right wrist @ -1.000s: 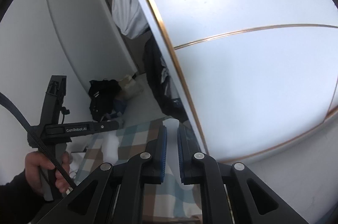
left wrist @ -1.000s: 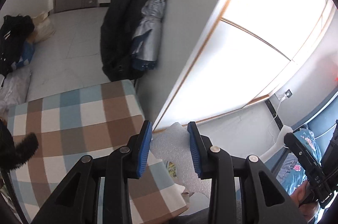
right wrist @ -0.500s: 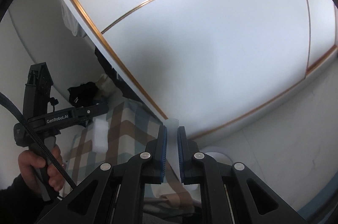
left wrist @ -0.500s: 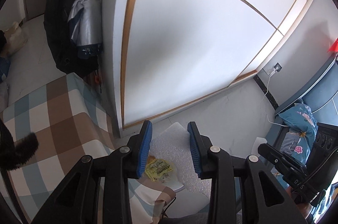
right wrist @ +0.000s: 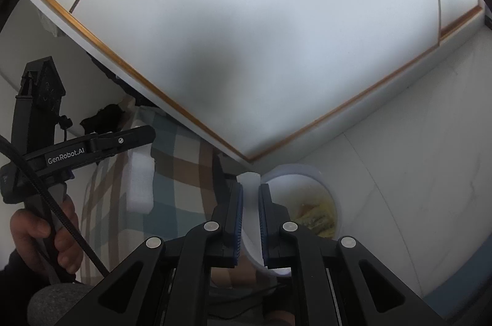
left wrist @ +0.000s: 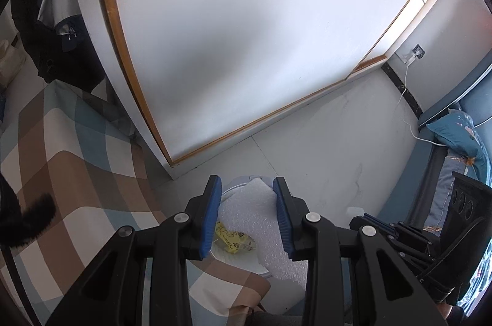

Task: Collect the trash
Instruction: 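Carry both white foam pieces in the grippers over the white bin, then open the right gripper to drop the foam strip into the bin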

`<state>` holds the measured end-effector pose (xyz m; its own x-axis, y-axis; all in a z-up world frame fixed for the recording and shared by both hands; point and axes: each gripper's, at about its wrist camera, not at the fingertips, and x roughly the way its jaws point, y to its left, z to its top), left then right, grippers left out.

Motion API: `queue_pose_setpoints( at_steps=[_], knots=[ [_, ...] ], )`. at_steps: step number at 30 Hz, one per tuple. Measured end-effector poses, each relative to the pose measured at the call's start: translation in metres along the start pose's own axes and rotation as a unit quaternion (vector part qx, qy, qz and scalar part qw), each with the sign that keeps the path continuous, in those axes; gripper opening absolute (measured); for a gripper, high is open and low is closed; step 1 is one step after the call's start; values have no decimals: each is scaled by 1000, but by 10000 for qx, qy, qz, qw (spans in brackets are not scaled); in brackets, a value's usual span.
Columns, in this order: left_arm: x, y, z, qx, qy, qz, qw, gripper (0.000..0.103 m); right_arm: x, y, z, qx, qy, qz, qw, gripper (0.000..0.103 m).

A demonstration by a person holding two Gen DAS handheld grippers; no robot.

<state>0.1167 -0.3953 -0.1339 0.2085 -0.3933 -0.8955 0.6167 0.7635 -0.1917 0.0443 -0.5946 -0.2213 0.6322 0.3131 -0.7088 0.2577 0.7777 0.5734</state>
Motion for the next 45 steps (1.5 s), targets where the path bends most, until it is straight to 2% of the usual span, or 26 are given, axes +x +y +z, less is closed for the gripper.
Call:
queue_pose_setpoints(
  at_steps=[3, 6, 12, 18, 19, 20, 21, 27, 31, 39, 41, 43, 45],
  knots=[
    [12, 1, 2, -12, 164, 39, 9999, 30, 20, -8, -3, 111, 167, 3, 9998, 9],
    [21, 2, 5, -109, 306, -74, 9994, 30, 44, -7, -3, 173, 319, 20, 9993, 9],
    [30, -3, 6, 48, 365, 62, 9993, 30, 78, -13, 1, 283, 567, 76, 9980, 14],
    [43, -3, 6, -56, 606, 15, 9981, 30, 103, -20, -9, 323, 1077, 159, 9935, 18],
    [44, -4, 6, -49, 626, 17, 9980, 30, 105, -20, -11, 331, 1124, 130, 9930, 22],
    [45, -5, 6, -38, 647, 33, 9979, 30, 103, -23, -14, 359, 1153, 98, 9926, 34],
    [46, -5, 6, -22, 644, 54, 9979, 30, 102, -27, -16, 429, 1160, 90, 9923, 38],
    [51, -7, 7, 63, 670, 124, 9977, 30, 81, -51, -26, 844, 1128, -63, 9900, 50],
    [61, -11, 4, 97, 896, 84, 9959, 30, 67, -61, -29, 945, 1035, -205, 9899, 66],
    [75, -11, -5, -78, 1324, 100, 9911, 30, 59, -67, -31, 1092, 986, -313, 9886, 75],
    [80, -12, -8, -51, 1493, 80, 9888, 30, 60, -66, -32, 1096, 943, -361, 9888, 81],
    [83, -16, -10, -6, 1634, 47, 9865, 30, 55, -70, -33, 1158, 889, -419, 9884, 83],
    [86, -20, -13, 100, 1783, 167, 9838, 31, 52, -73, -33, 1222, 882, -480, 9874, 83]
  ],
)
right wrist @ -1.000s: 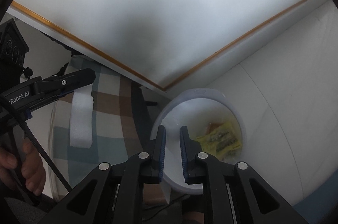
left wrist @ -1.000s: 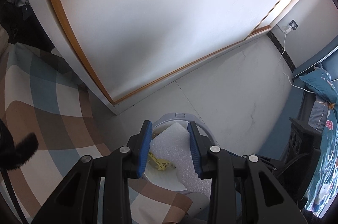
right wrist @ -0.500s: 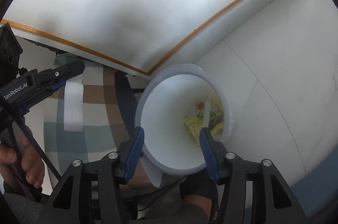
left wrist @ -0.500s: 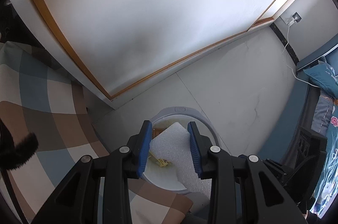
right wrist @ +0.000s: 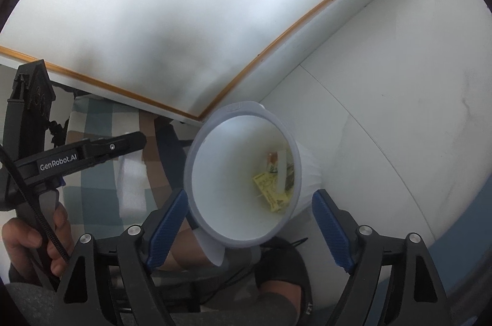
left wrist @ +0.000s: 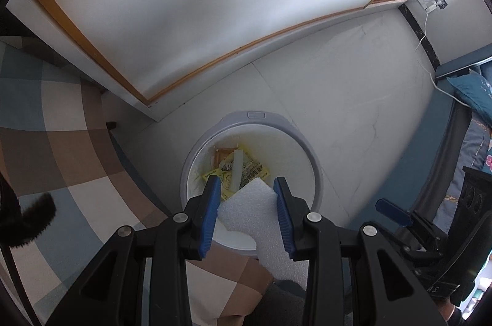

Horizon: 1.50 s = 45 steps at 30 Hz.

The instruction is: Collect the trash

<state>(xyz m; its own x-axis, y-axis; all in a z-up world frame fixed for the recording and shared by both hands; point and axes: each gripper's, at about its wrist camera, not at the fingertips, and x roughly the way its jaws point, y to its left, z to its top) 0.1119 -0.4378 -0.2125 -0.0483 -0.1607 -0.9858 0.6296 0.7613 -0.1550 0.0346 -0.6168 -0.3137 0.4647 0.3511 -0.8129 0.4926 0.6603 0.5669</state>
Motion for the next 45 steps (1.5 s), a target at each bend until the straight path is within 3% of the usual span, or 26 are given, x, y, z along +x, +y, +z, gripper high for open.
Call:
queue_pose_setpoints(
  at_steps=[3, 7, 11, 16, 22, 26, 35, 45],
  knots=[
    [4, 0, -3, -22, 124, 273, 9995, 31, -1, -4, 0, 105, 53, -16, 9999, 83],
    [6, 6, -6, -144, 267, 224, 9993, 34, -4, -4, -3, 128, 41, -43, 9999, 84],
    [4, 8, -8, -176, 330, 258, 9990, 49, -7, -2, -4, 156, 21, -19, 9999, 86],
    [-3, 12, -11, -248, 266, 251, 9990, 50, -9, 3, -5, 134, 14, 15, 9999, 86],
    [-22, 13, -20, -246, -147, 235, 9993, 50, -17, 11, -4, -7, -82, 7, 10000, 88],
    [-32, 16, -25, -300, -381, 284, 9984, 63, -20, 18, -5, -149, -120, 6, 9998, 89],
    [-55, 22, -36, -241, -1021, 457, 9934, 76, -32, 35, -2, -368, -192, 104, 9991, 93],
    [-77, 23, -44, -272, -1190, 392, 9917, 76, -56, 53, 0, -506, -326, 350, 9976, 102]
  ],
)
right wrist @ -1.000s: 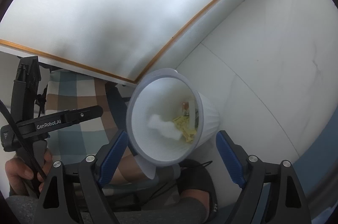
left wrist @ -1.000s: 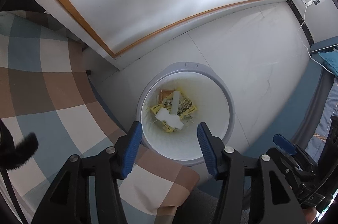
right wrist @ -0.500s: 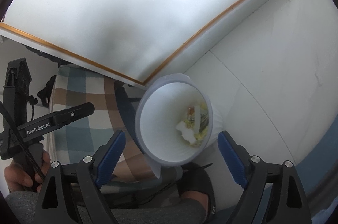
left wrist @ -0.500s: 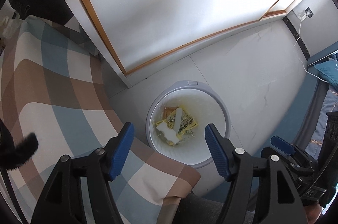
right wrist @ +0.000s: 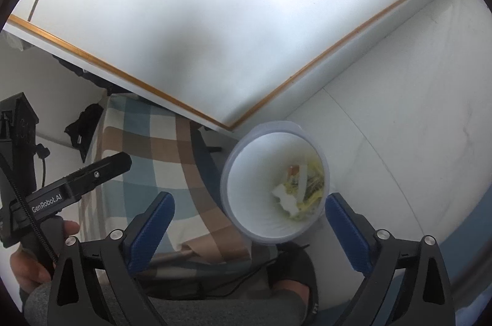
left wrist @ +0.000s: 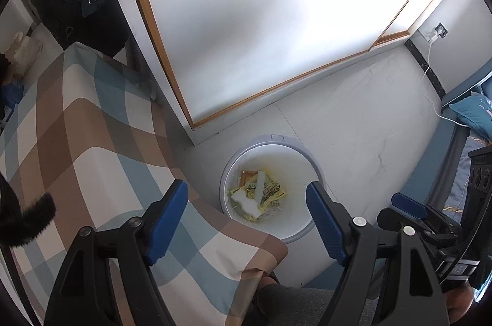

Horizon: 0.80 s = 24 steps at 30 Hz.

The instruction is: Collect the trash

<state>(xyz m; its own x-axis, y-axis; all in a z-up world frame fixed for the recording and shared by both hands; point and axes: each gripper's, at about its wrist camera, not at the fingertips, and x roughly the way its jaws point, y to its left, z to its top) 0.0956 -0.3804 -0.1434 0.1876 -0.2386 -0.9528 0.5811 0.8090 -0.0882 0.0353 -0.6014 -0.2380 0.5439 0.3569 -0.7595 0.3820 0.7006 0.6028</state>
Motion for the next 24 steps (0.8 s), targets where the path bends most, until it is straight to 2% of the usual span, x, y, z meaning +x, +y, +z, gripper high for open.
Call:
queue_pose_setpoints(
  at_steps=[9, 24],
  knots=[
    [-10, -2, -3, -44, -81, 5, 10000, 76, -11, 11, -1, -149, -68, -16, 9999, 103],
    [-19, 0, -10, -108, -154, -18, 9998, 76, -14, 11, -1, 25, -108, -164, 9998, 103]
  ],
)
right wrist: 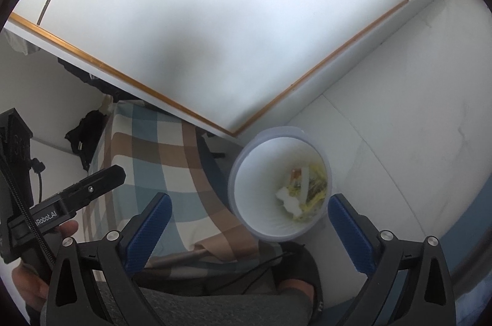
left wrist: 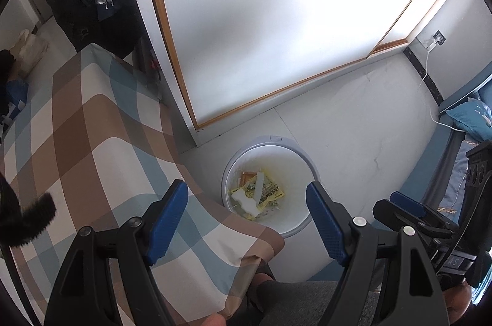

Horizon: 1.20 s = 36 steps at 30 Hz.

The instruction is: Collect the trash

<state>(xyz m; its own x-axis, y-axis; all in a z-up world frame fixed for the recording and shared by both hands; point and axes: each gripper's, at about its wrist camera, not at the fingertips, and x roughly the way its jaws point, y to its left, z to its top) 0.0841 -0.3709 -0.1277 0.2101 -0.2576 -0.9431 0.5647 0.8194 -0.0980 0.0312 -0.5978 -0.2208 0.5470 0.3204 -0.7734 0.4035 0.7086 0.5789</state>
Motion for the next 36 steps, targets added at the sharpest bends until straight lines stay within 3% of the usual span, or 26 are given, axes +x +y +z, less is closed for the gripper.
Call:
queue_pose_setpoints(
  at_steps=[36],
  knots=[
    [-5, 0, -3, 34, -22, 173, 9998, 76, 0, -4, -2, -19, 37, -104, 9999, 103]
  ],
)
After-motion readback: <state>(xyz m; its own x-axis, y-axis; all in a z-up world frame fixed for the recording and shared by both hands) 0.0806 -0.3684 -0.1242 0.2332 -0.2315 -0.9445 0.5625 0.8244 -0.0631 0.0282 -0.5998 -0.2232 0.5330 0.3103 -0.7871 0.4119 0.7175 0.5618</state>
